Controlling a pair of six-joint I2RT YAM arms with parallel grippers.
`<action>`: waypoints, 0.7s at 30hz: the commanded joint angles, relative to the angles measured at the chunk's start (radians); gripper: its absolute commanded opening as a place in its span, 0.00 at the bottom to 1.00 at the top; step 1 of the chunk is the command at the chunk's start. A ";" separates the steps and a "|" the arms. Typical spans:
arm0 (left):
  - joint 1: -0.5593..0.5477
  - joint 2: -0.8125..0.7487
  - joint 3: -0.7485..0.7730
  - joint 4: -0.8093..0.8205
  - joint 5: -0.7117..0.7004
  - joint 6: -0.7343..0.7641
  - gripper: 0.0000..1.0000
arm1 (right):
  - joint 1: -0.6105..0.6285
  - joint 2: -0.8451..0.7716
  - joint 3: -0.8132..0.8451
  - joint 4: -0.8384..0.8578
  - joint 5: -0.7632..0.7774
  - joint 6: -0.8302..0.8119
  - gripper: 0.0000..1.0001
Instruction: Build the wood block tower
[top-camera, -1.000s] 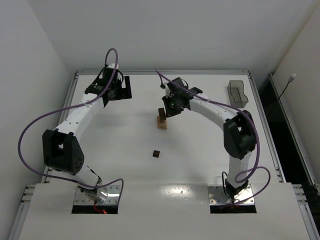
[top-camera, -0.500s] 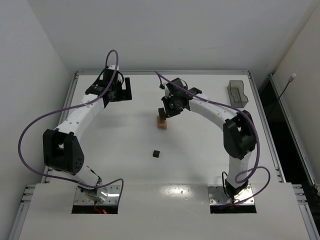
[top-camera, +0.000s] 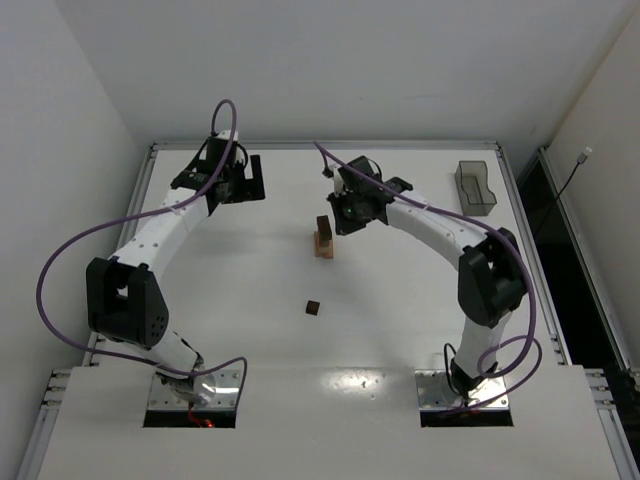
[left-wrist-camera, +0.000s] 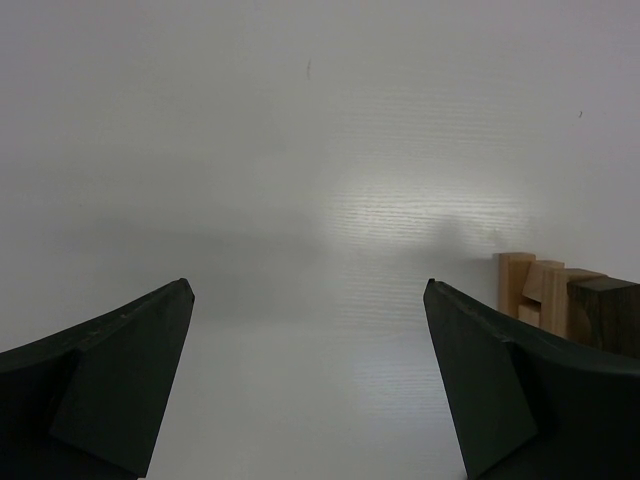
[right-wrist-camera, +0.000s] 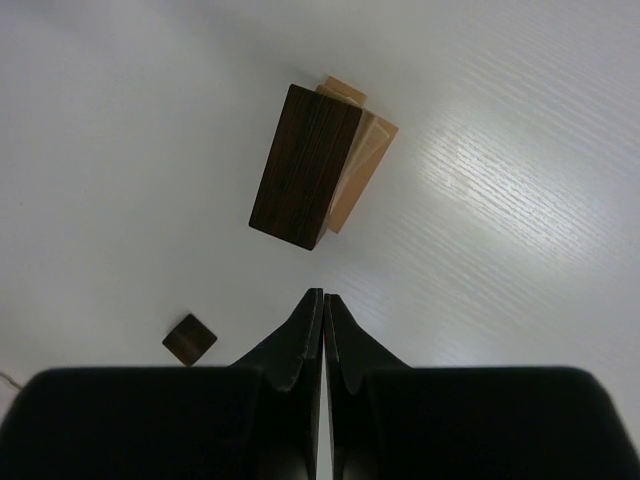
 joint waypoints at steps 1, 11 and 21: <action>0.011 0.002 0.028 0.029 0.013 -0.013 1.00 | -0.003 -0.012 -0.017 0.027 0.020 -0.013 0.00; 0.011 0.002 0.028 0.020 0.004 -0.013 1.00 | -0.003 0.086 0.049 0.018 0.040 -0.013 0.02; 0.011 0.002 0.028 0.020 0.004 -0.013 1.00 | -0.003 0.106 0.060 0.018 0.030 -0.013 0.08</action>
